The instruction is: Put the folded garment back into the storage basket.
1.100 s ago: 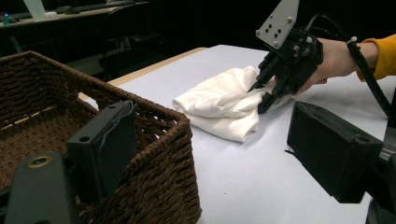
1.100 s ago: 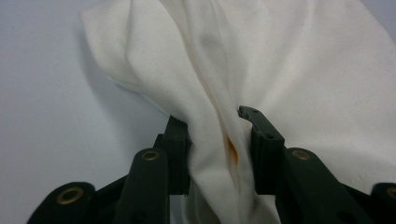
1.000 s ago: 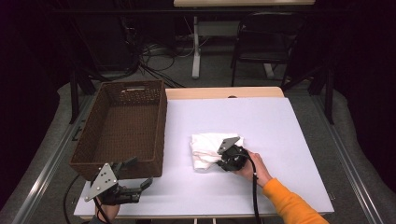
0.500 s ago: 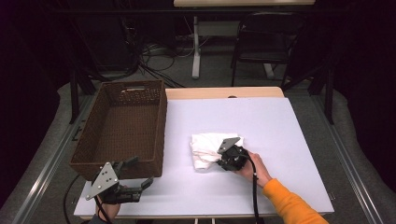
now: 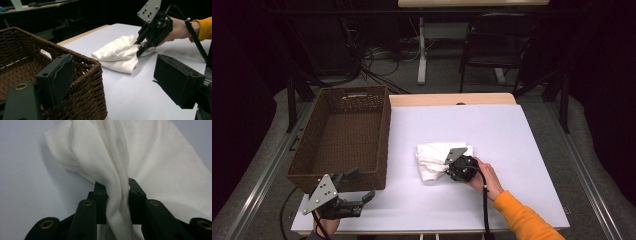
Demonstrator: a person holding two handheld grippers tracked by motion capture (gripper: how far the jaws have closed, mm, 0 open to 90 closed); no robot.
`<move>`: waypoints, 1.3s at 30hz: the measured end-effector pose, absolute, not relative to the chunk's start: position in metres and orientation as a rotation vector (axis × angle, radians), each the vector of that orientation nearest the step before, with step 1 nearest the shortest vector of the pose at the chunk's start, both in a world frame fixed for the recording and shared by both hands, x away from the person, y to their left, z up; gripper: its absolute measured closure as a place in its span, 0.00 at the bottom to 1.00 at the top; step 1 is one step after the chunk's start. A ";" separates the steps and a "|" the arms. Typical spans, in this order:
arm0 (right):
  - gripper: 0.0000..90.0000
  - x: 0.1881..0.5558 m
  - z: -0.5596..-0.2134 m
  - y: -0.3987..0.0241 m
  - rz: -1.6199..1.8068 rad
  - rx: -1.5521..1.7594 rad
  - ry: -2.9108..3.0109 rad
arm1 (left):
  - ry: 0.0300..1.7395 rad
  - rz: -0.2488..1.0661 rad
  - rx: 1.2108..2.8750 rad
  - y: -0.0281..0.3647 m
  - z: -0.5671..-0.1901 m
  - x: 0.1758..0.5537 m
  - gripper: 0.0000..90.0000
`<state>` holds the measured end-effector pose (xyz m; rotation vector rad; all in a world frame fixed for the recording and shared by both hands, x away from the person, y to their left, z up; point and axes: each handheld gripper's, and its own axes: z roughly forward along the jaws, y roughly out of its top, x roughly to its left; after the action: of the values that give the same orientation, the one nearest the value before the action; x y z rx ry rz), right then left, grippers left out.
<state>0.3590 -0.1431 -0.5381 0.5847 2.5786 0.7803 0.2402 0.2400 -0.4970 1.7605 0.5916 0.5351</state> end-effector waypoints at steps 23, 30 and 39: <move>0.82 0.359 -0.511 -0.148 0.825 0.589 2.447 | 0.591 0.544 1.765 0.242 -0.497 0.238 0.18; 0.83 0.359 -0.503 -0.150 0.828 0.601 2.415 | 0.605 0.548 1.767 0.242 -0.497 0.238 0.18; 0.83 0.358 -0.496 -0.151 0.839 0.577 2.380 | 0.597 0.549 1.770 0.242 -0.497 0.238 0.18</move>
<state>0.3585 -0.1512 -0.4959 0.5773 2.3799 0.8391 0.2382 0.2416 -0.4971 1.7695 0.5970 0.5486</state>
